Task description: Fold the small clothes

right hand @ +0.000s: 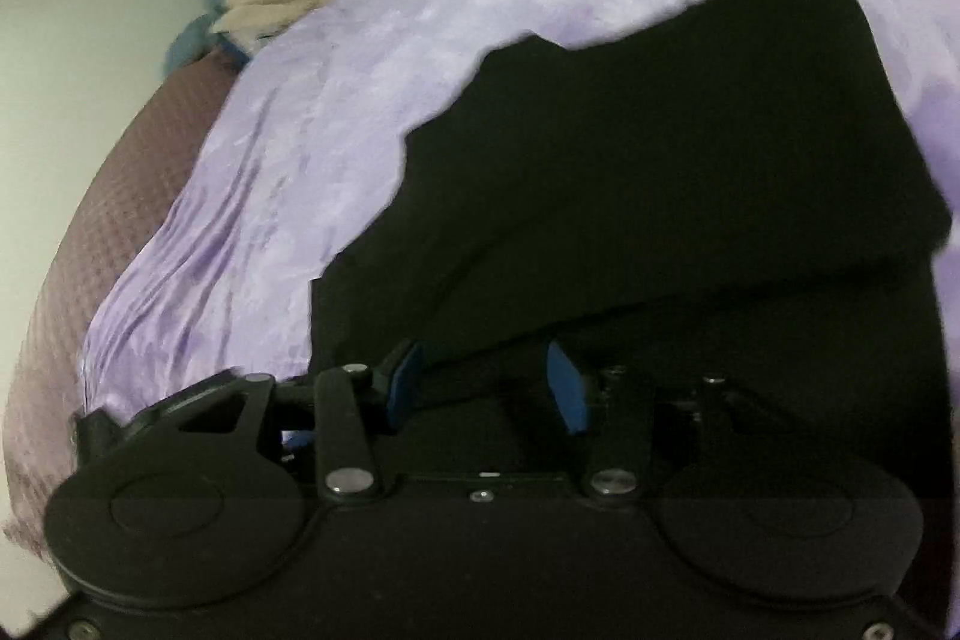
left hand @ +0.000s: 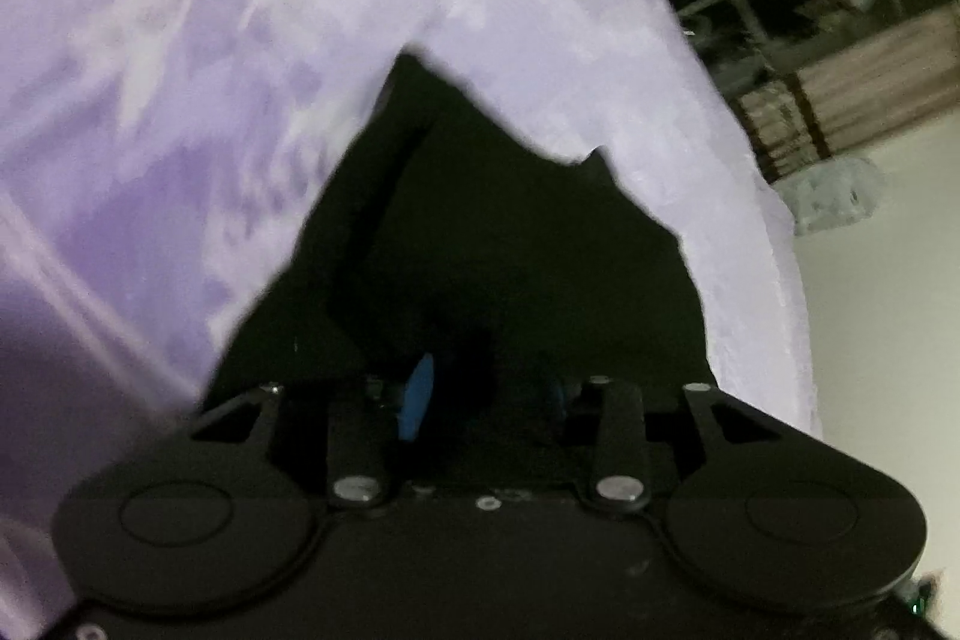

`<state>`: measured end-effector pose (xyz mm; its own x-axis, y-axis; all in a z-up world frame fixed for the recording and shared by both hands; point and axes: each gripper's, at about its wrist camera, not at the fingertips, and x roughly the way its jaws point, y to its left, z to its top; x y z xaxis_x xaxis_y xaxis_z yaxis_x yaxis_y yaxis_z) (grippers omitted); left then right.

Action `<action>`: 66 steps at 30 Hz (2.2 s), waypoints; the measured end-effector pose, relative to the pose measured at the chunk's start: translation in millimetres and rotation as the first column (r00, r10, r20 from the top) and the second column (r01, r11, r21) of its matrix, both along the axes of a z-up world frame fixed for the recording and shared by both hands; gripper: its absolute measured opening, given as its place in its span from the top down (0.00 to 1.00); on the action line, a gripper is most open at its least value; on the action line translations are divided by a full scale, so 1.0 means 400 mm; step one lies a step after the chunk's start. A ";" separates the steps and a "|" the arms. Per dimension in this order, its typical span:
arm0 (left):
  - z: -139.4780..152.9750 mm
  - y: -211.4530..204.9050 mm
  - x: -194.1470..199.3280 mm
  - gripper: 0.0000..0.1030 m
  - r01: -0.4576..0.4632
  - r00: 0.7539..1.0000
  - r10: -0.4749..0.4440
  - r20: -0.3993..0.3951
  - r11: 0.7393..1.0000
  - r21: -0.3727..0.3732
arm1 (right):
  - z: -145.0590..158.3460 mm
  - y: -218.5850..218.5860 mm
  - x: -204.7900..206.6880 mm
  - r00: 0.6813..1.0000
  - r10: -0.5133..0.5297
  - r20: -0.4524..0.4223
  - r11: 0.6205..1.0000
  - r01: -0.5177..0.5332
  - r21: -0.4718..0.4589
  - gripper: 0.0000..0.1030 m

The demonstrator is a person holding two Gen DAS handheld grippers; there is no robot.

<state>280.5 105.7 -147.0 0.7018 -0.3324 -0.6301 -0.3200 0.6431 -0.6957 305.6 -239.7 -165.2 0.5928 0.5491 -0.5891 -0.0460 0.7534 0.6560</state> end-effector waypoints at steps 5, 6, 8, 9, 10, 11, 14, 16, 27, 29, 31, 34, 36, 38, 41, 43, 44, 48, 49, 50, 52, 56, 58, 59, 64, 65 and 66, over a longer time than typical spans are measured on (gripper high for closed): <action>0.000 0.037 0.024 0.59 -0.016 1.000 0.015 0.022 0.998 0.055 | -0.046 -0.027 0.010 0.992 -0.096 -0.080 0.986 0.106 0.125 0.62; -0.013 0.041 0.029 0.59 -0.012 1.000 0.012 0.014 0.999 0.050 | -0.049 -0.031 0.011 0.990 -0.107 -0.087 0.982 0.119 0.145 0.64; -0.034 0.041 0.040 0.59 0.002 1.000 -0.001 -0.011 0.997 0.081 | -0.044 -0.034 0.011 0.989 -0.118 -0.091 0.980 0.131 0.153 0.69; -0.044 0.039 0.041 0.59 0.009 1.000 -0.007 -0.017 0.996 0.092 | -0.039 -0.034 0.010 0.989 -0.120 -0.092 0.981 0.132 0.142 0.69; -0.050 0.042 0.040 0.58 0.013 1.000 -0.011 -0.019 0.995 0.099 | -0.034 -0.035 0.008 0.988 -0.119 -0.096 0.982 0.132 0.133 0.69; -0.050 0.041 0.035 0.63 0.014 1.000 -0.011 -0.023 0.993 0.114 | -0.026 -0.037 0.004 0.989 -0.116 -0.094 0.983 0.128 0.132 0.69; -0.018 0.031 0.018 0.64 0.001 1.000 0.001 -0.013 0.989 0.150 | 0.000 -0.048 -0.014 0.992 -0.110 -0.064 0.982 0.119 0.148 0.69; 0.003 0.017 0.008 0.63 0.022 0.998 -0.029 0.050 0.990 0.139 | 0.021 -0.045 -0.015 0.994 -0.103 -0.028 0.982 0.106 0.157 0.69; -0.053 -0.025 0.062 0.66 0.150 0.988 -0.154 -0.006 0.954 0.260 | 0.000 -0.038 0.026 0.997 -0.060 0.050 0.967 0.070 -0.244 0.86; -0.056 -0.007 0.052 0.71 0.141 0.990 -0.144 -0.004 0.962 0.235 | -0.018 -0.079 0.010 0.998 -0.058 0.028 0.970 0.063 -0.235 0.93; -0.035 -0.001 0.042 0.63 0.121 0.992 -0.127 0.016 0.973 0.198 | -0.027 -0.113 0.004 0.998 -0.060 -0.011 0.982 0.057 -0.180 0.92; 0.012 -0.027 0.031 0.58 0.110 0.989 -0.129 0.074 0.971 0.214 | 0.003 -0.101 -0.004 0.999 -0.046 0.012 0.979 0.048 -0.200 0.82; 0.035 -0.068 0.048 0.57 0.157 0.977 -0.182 0.108 0.965 0.208 | 0.032 -0.070 -0.013 0.996 -0.024 0.085 0.981 0.039 -0.188 0.80; 0.043 -0.120 0.071 0.57 0.206 0.966 -0.236 0.106 0.949 0.240 | 0.057 -0.026 0.000 0.991 0.002 0.133 0.982 0.023 -0.186 0.79; 0.036 -0.199 0.096 0.56 0.266 0.953 -0.299 0.046 0.900 0.345 | 0.054 0.058 0.041 0.989 0.053 0.136 0.969 -0.018 -0.248 0.79; 0.020 -0.224 0.104 0.56 0.283 0.951 -0.308 -0.002 0.872 0.400 | 0.038 0.103 0.062 0.988 0.087 0.131 0.958 -0.046 -0.284 0.79; 0.011 -0.227 0.105 0.54 0.289 0.950 -0.311 -0.013 0.865 0.411 | 0.028 0.119 0.069 0.987 0.103 0.123 0.950 -0.061 -0.305 0.79; -0.005 -0.187 0.064 0.53 0.295 0.949 -0.316 -0.023 0.854 0.429 | -0.005 0.118 0.060 0.987 0.124 0.106 0.933 -0.080 -0.350 0.84; -0.007 -0.175 0.055 0.53 0.296 0.947 -0.319 -0.023 0.848 0.439 | -0.008 0.106 0.055 0.987 0.121 0.101 0.936 -0.080 -0.344 0.87; -0.009 -0.163 0.045 0.53 0.298 0.946 -0.323 -0.021 0.844 0.447 | -0.011 0.092 0.049 0.989 0.118 0.093 0.938 -0.080 -0.338 0.88; -0.005 -0.144 0.009 0.53 0.298 0.946 -0.324 -0.024 0.834 0.465 | -0.017 0.066 0.038 0.991 0.108 0.083 0.944 -0.076 -0.320 0.90; 0.002 -0.113 -0.029 0.53 0.285 0.956 -0.284 -0.073 0.839 0.463 | -0.024 0.028 0.019 0.995 0.086 0.044 0.959 -0.071 -0.273 0.91; 0.033 -0.096 -0.056 0.53 0.277 0.959 -0.277 -0.065 0.855 0.438 | -0.009 0.018 0.002 0.997 0.082 0.005 0.964 -0.078 -0.255 0.82; 0.055 -0.085 -0.082 0.53 0.274 0.959 -0.280 -0.050 0.866 0.419 | 0.009 0.007 -0.020 0.997 0.081 0.007 0.966 -0.077 -0.246 0.80; 0.140 -0.027 -0.273 0.49 0.304 0.943 -0.333 0.020 0.883 0.356 | 0.105 -0.124 -0.238 0.987 0.103 0.121 0.988 -0.088 -0.123 0.59; 0.147 -0.013 -0.321 0.48 0.310 0.941 -0.337 0.023 0.886 0.344 | 0.116 -0.153 -0.284 0.986 0.107 0.130 0.989 -0.092 -0.119 0.59; 0.149 0.003 -0.368 0.48 0.311 0.942 -0.335 0.018 0.892 0.328 | 0.121 -0.181 -0.327 0.986 0.107 0.128 0.989 -0.092 -0.117 0.58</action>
